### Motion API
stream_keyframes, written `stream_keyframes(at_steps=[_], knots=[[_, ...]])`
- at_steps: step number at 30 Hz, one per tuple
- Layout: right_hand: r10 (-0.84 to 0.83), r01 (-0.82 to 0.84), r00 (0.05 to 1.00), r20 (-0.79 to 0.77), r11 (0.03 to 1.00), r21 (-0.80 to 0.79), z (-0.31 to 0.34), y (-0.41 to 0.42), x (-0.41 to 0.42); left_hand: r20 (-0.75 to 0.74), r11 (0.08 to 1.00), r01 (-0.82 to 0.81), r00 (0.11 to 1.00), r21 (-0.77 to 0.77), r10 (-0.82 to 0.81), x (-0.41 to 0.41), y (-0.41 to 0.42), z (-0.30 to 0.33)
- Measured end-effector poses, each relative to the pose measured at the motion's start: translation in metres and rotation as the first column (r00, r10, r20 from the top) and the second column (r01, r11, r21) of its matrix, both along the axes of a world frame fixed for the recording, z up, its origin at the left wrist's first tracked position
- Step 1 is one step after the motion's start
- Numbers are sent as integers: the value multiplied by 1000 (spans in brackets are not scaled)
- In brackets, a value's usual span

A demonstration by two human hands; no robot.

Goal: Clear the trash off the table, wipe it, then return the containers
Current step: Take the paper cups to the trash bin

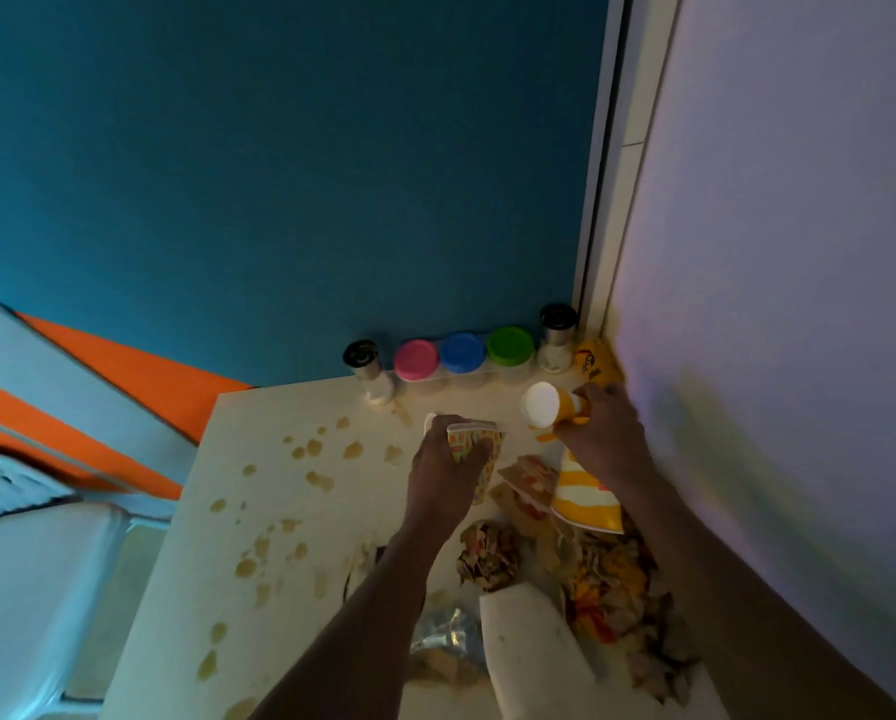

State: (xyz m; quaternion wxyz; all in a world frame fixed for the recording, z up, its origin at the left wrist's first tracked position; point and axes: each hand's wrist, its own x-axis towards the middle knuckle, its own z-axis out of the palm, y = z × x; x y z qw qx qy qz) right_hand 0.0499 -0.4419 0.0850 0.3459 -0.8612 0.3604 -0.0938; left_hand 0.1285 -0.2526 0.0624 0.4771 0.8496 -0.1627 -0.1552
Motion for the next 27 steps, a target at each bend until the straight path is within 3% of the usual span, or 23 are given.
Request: stream_keyframes(at_steps=[11, 27], knots=[[-54, 58, 991, 119, 998, -32, 40, 102, -77, 141, 999, 48, 989, 15, -49, -44, 86, 43], [-228, 226, 963, 142, 974, 30, 48, 268, -154, 256, 968, 228, 934, 106, -248, -69, 207, 43]])
